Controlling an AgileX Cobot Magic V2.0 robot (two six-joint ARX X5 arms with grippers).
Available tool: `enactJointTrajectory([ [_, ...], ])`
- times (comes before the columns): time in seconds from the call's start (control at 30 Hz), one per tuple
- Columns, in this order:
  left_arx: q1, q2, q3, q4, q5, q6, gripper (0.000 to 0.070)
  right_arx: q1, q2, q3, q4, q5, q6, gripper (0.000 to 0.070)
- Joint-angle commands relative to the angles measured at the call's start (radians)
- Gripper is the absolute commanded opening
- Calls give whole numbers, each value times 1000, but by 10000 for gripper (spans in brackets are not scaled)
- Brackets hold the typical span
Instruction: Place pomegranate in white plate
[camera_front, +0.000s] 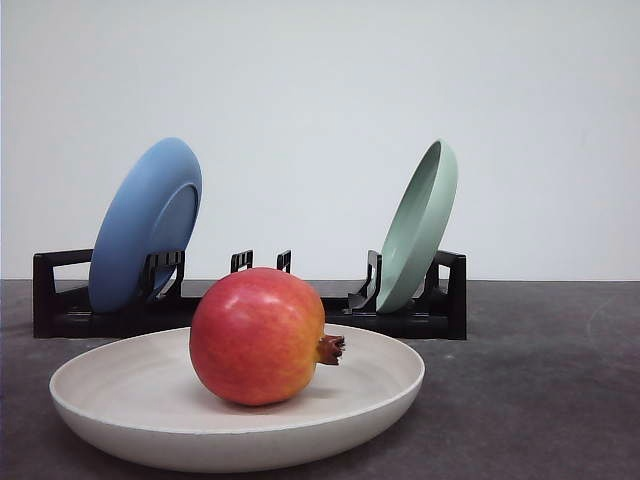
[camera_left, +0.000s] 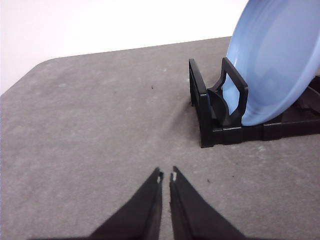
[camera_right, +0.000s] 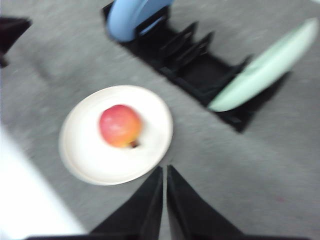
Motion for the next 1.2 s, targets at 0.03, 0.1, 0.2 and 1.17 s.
enactJointTrajectory([
  [0.03, 3, -1, -9, -1, -1, -3, 4, -128, -36, 19, 24, 2, -115, 4],
  [0.1, 3, -1, -9, -1, -1, -3, 4, -254, -81, 12, 81, 2, -172, 4],
  [0.2, 3, -1, -9, -1, -1, -3, 4, -433, -148, -19, 217, 1, -241, 4],
  [1.17, 3, -1, -9, 0, -1, -3, 4, -893, -708, -1036, 1055, -120, -242, 4],
])
